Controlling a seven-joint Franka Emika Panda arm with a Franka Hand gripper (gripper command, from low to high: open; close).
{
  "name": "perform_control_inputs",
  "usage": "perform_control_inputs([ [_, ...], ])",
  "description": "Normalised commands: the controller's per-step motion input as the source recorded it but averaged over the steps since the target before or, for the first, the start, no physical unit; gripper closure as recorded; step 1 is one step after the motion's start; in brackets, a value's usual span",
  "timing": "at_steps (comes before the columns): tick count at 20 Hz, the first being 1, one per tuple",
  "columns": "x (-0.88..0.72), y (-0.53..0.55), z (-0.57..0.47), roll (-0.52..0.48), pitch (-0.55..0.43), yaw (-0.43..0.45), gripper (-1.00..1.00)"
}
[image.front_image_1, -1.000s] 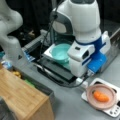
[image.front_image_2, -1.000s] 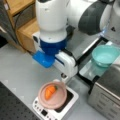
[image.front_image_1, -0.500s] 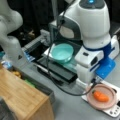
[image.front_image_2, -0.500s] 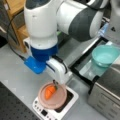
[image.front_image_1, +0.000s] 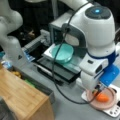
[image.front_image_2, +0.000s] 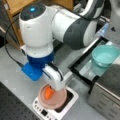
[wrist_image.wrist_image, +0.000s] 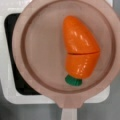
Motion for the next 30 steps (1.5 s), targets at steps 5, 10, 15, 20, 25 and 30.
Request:
perform_control_inputs([
  [5,0.33,-0.13,0.01,-0.156,0.148,0.102,-1.0],
  [10,0.26,-0.09,0.02,-0.164,0.122,0.121,-1.0],
  [15,0.21,-0.05,0.03,-0.17,0.096,0.126,-1.0],
  [20,0.2,-0.04,0.06,-0.173,0.084,0.126,-1.0],
  [25,0.18,-0.03,0.04,-0.178,0.06,0.127,-1.0],
  [30,0.1,-0.03,-0.03,-0.188,0.021,0.136,-1.0],
])
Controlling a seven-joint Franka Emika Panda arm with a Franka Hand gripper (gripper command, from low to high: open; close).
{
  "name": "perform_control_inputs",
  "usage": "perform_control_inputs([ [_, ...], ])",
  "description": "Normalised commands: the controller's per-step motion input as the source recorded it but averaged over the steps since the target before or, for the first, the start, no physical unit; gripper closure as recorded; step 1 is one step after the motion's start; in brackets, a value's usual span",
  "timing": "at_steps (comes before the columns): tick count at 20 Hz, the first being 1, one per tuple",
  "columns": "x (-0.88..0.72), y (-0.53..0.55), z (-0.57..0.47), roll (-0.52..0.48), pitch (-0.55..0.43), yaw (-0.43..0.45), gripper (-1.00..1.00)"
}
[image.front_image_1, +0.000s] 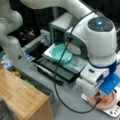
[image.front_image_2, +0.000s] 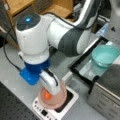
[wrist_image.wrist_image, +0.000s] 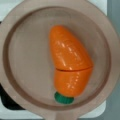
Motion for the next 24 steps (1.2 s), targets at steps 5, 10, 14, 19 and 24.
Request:
perform_control_inputs([
  [5,0.0,-0.01,-0.1,-0.196,0.032,0.151,-1.0],
  [10,-0.1,0.05,-0.12,-0.181,0.033,0.17,-1.0],
  [14,-0.12,0.05,-0.1,-0.188,-0.007,0.152,-1.0],
  [19,-0.12,0.03,-0.09,-0.202,-0.05,0.146,-1.0],
  [24,-0.17,0.02,-0.11,-0.205,-0.076,0.144,-1.0],
])
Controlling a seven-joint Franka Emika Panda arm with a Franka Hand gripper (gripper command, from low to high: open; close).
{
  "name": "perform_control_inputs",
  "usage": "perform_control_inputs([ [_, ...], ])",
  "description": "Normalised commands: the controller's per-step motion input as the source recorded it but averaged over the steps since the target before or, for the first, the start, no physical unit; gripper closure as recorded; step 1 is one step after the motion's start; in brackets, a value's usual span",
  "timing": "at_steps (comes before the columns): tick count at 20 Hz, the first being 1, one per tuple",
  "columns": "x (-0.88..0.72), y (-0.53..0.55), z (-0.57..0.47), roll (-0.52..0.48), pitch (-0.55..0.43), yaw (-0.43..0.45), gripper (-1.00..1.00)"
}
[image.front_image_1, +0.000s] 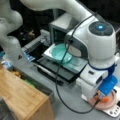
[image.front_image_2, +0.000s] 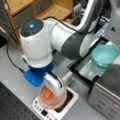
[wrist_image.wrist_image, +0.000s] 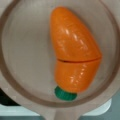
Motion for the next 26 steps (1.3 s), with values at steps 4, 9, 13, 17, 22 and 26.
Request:
perform_control_inputs([
  [4,-0.2,0.03,-0.16,-0.222,-0.103,0.132,-1.0],
  [9,-0.19,0.06,-0.2,-0.203,-0.107,0.138,-1.0],
  [13,-0.14,0.05,-0.21,-0.153,-0.126,0.142,-1.0],
  [17,-0.1,0.02,-0.22,-0.158,-0.147,0.138,-1.0],
  [22,-0.06,-0.01,-0.19,-0.168,-0.14,0.138,-1.0],
  [26,-0.03,-0.03,-0.13,-0.175,-0.127,0.141,-1.0],
])
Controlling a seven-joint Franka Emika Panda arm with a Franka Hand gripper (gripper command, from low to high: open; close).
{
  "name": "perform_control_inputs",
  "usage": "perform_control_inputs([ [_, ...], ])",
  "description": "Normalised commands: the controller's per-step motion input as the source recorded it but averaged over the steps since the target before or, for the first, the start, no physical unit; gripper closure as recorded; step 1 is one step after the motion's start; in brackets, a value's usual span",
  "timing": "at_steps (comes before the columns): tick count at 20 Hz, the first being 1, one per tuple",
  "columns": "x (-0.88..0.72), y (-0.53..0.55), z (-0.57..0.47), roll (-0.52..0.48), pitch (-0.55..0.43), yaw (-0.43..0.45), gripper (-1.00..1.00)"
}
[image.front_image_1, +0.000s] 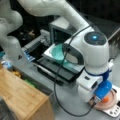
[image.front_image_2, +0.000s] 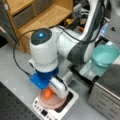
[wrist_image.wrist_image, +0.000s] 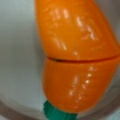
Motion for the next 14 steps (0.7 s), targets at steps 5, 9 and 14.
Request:
perform_control_inputs([
  [5,-0.05,-0.04,-0.08,-0.175,-0.111,0.144,-1.0],
  [9,-0.07,-0.05,-0.09,-0.178,-0.106,0.145,-1.0],
  [14,-0.06,-0.04,-0.13,-0.184,-0.116,0.144,-1.0],
])
